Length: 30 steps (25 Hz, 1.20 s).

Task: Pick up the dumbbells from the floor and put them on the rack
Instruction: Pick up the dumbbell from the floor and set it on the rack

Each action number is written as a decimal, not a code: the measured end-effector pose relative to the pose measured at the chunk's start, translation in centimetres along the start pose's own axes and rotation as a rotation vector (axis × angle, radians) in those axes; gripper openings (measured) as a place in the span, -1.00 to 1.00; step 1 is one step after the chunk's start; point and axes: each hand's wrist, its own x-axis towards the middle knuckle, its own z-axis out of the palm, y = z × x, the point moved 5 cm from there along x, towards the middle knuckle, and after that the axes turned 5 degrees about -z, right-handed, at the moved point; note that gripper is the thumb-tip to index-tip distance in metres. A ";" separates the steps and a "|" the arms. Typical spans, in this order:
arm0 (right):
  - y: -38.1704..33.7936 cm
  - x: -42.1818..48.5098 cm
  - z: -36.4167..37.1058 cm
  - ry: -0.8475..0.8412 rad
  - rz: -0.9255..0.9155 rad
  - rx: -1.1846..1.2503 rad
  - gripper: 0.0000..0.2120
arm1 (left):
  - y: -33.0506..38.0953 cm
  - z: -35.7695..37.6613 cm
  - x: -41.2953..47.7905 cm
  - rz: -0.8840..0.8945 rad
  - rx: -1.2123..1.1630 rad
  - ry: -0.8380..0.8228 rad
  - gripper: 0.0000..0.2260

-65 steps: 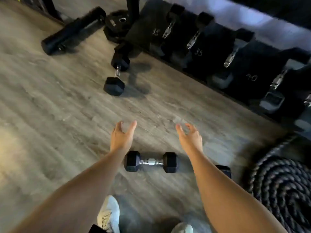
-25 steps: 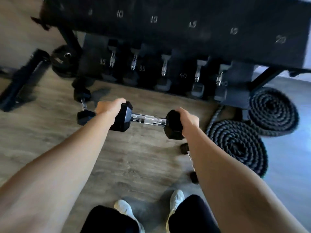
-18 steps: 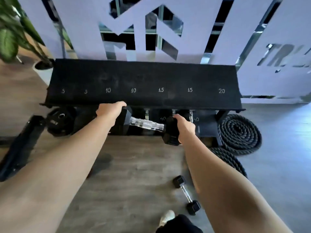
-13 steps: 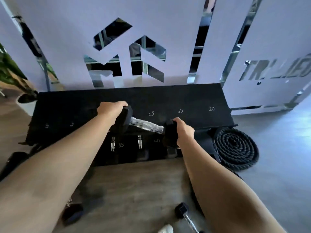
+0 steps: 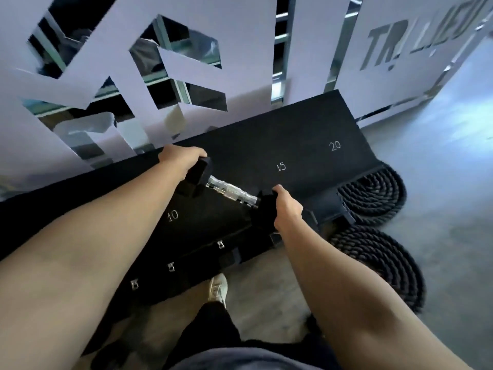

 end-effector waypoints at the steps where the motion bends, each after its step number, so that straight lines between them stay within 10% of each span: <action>1: 1.0 1.6 2.0 0.029 0.037 0.041 -0.35 | 0.8 1.3 3.1 0.011 0.052 -0.028 -0.41; 12: 10.1 12.8 12.7 0.342 0.318 0.244 -0.57 | 3.1 13.9 22.0 0.092 0.475 -0.237 -0.18; 21: 10.2 12.7 11.8 0.334 0.323 0.120 -0.37 | 2.5 16.4 23.5 0.120 0.538 -0.330 -0.26; 25: 8.2 13.4 11.6 0.242 0.311 -0.075 -0.66 | 3.7 16.3 23.0 0.252 0.617 -0.312 -0.72; 30: 0.8 13.1 9.9 0.208 0.069 -0.368 -0.79 | 9.5 16.1 19.0 0.505 0.620 -0.216 -0.76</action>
